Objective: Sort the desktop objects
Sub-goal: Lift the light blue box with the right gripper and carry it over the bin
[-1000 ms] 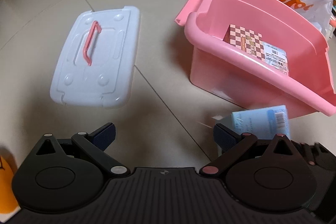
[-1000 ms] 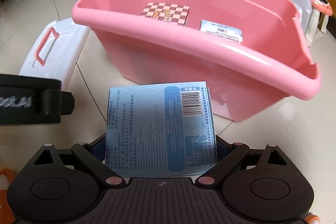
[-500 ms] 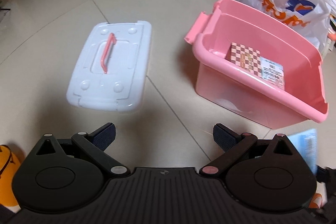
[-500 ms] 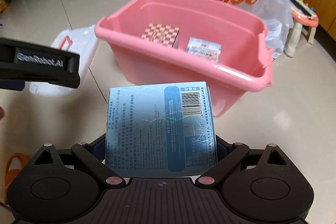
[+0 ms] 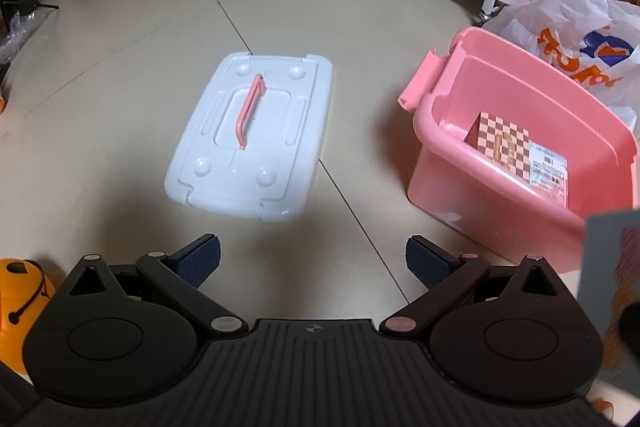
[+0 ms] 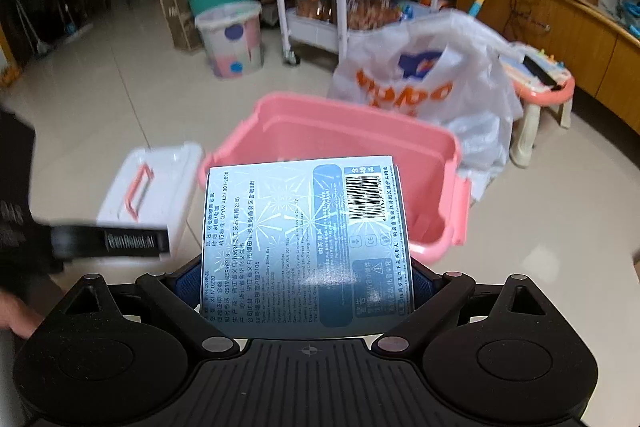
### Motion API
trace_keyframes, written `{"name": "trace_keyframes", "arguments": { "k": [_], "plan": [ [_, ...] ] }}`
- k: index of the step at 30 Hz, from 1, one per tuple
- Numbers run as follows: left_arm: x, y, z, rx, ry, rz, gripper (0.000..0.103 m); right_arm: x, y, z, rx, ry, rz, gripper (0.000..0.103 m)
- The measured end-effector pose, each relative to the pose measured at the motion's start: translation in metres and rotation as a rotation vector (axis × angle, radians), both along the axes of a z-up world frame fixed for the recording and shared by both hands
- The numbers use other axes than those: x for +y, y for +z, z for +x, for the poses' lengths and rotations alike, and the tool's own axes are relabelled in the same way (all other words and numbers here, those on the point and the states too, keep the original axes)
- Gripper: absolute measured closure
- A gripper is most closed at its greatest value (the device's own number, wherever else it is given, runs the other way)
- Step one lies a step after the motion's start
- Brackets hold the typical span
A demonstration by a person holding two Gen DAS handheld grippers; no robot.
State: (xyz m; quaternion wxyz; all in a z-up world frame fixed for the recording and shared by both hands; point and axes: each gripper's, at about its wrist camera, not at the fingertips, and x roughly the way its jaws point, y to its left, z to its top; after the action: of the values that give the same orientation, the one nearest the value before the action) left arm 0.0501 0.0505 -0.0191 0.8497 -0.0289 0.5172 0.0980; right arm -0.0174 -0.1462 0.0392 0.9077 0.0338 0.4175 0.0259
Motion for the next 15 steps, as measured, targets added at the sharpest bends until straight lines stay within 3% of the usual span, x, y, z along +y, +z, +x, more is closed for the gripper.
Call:
{"name": "trace_keyframes", "arguments": {
  "k": [6,15],
  "plan": [
    [-0.002,0.006,0.007,-0.027,-0.001,0.011,0.002,-0.013,0.013,0.024,-0.054,-0.063,0.030,0.011],
    [-0.004,-0.003,0.021,-0.010,0.016,0.007,0.002,-0.040,-0.008,0.090,-0.025,-0.146,0.070,0.011]
  ]
}}
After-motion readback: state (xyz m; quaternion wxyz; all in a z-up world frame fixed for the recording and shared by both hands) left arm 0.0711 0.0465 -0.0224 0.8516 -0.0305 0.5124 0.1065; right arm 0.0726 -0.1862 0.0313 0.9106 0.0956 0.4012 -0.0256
